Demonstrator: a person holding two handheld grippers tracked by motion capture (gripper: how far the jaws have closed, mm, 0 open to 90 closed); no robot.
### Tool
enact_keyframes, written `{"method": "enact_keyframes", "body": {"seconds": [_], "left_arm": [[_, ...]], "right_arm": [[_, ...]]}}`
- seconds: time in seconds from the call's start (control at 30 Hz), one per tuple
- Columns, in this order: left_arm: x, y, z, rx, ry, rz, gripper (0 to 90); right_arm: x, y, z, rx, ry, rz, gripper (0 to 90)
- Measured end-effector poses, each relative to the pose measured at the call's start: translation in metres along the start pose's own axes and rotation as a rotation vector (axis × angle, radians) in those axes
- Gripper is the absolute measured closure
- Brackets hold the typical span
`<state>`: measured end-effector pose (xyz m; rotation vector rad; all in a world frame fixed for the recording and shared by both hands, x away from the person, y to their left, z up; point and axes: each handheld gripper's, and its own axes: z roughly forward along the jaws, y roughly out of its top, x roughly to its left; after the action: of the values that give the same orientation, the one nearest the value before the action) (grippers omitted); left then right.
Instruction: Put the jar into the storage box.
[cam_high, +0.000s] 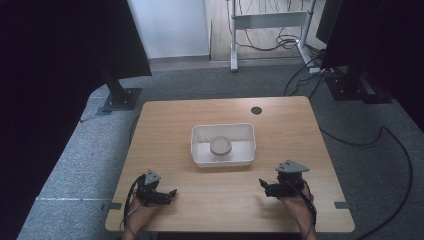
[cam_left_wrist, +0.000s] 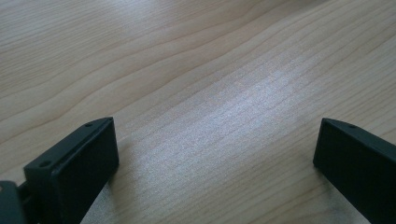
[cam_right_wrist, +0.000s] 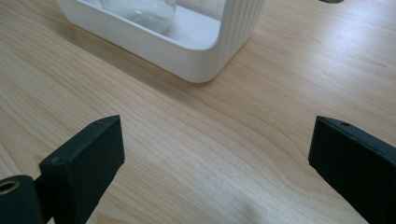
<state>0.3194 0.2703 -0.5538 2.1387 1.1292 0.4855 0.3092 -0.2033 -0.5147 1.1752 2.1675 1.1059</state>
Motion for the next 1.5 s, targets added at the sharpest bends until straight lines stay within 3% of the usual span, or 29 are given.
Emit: {"method": "enact_keyframes", "body": {"seconds": [0.43, 1.5], "left_arm": [[0.000, 0.000, 0.000, 0.000, 0.000, 0.000, 0.0], [0.000, 0.000, 0.000, 0.000, 0.000, 0.000, 0.0]], "right_arm": [[-0.012, -0.022, -0.011, 0.014, -0.038, 0.038, 3.3], [-0.021, -0.062, -0.010, 0.118, -0.066, 0.101, 3.3]]}}
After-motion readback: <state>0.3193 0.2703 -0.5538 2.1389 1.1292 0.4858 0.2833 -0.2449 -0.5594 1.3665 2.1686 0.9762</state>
